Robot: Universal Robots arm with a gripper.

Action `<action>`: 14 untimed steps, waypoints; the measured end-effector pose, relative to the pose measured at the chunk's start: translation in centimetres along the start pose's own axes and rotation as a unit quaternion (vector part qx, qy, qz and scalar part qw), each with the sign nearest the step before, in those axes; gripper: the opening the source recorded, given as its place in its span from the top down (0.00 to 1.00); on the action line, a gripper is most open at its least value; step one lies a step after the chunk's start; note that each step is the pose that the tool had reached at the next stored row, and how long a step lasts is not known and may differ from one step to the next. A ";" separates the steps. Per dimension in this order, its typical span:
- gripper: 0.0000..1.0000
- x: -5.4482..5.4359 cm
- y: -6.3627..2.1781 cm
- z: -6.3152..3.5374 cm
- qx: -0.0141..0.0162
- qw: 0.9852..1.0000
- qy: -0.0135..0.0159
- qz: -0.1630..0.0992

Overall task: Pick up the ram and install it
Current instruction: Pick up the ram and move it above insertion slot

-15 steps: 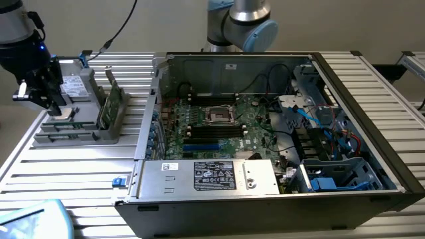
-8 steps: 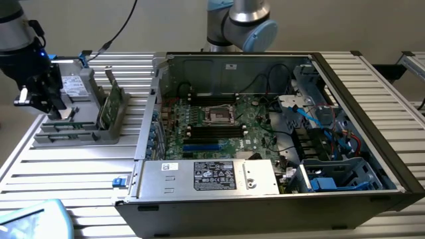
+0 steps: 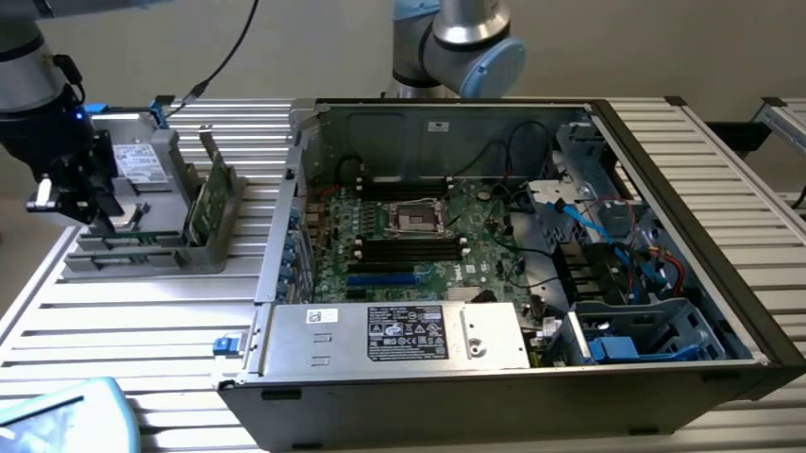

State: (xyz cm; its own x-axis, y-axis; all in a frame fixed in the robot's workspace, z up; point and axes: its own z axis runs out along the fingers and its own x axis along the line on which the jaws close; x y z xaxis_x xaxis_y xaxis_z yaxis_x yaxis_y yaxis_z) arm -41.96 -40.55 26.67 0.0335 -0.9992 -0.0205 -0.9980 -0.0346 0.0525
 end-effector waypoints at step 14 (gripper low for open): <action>0.63 0.1 -0.13 2.53 0.001 1.000 0.000 0.000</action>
State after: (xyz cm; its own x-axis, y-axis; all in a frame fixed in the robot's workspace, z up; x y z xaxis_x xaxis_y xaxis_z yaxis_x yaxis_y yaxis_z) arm -41.96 -40.61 24.13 0.0340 -0.9992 -0.0210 -0.9981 -0.0350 0.0502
